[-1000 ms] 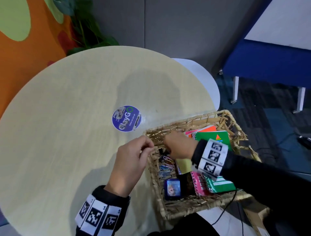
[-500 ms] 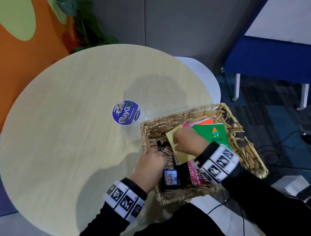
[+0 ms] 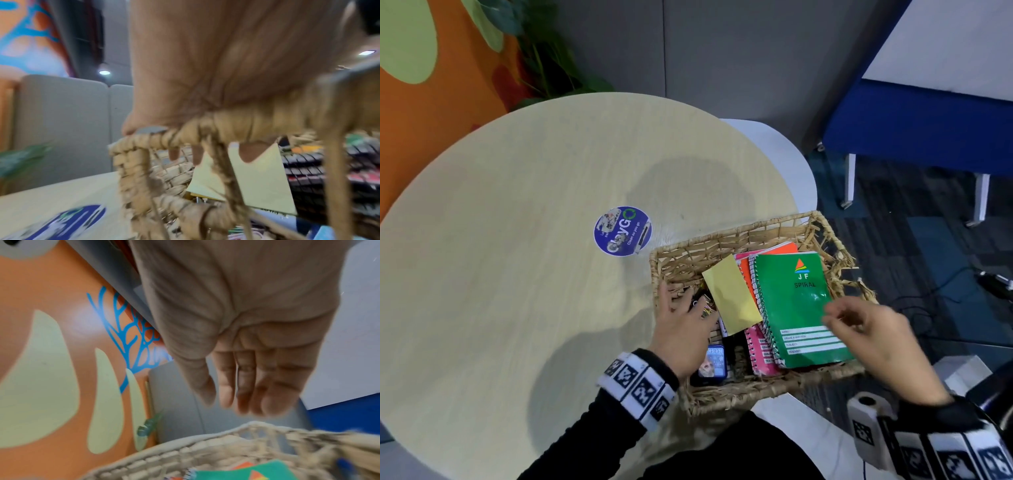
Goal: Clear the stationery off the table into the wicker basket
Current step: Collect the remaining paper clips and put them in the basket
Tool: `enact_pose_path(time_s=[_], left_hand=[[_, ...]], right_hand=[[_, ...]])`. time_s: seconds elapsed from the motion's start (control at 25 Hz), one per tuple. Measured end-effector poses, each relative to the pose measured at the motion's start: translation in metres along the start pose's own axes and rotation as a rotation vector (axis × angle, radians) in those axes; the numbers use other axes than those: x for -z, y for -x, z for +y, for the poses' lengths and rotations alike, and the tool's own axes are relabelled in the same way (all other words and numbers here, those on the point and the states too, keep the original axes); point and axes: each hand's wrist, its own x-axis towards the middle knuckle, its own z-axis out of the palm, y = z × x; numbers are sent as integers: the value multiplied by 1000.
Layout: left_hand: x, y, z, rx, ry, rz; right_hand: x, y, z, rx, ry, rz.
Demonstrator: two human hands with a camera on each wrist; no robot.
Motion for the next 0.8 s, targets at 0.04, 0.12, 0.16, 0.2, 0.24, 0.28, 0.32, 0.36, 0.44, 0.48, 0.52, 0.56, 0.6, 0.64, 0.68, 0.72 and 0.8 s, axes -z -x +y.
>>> enact_pose_path(time_s=[0.04,0.12,0.16,0.2,0.24,0.28,0.32,0.36,0.44,0.48,0.52,0.56,0.6,0.64,0.68,0.72,0.8], left_hand=[[3,5,-4,45,127,99],[5,18,-15,201,355,270],[3,23,-22,293,450,334],[-2,28,-28,381,539,370],[-5,33,-33,441,617,356],[-9,37,-38,458,682,297],[-11,40,-37,431,735,220],[-15,40,-35,382,783,148],[-19,39,-26,330,853,117],[-21,37,-21,335,863,140],[-23,36,-18,354,853,176],[-25,36,-15,364,827,212],[-26,37,-14,370,792,243],[-27,39,-14,368,776,266],[-28,42,-13,364,792,288],[-25,45,-16,360,825,328],[-22,56,-20,362,854,424]], right_hand=[[4,-1,14,-17,20,139],[8,-3,43,-84,115,287],[6,-6,57,-145,153,275],[3,-7,71,-224,155,212],[-1,-9,82,-309,132,123],[-6,-9,88,-393,95,30],[-10,-8,91,-459,45,-47],[-13,-6,94,-492,-12,-76],[-18,-3,95,-492,-112,-37],[-19,0,95,-483,-144,-13],[-20,2,96,-469,-170,1],[-21,4,98,-456,-188,9],[-20,5,97,-443,-195,12],[-19,5,96,-428,-206,18],[-15,5,94,-410,-213,37],[-11,-1,86,-389,-225,50],[-2,-11,68,-306,-257,77]])
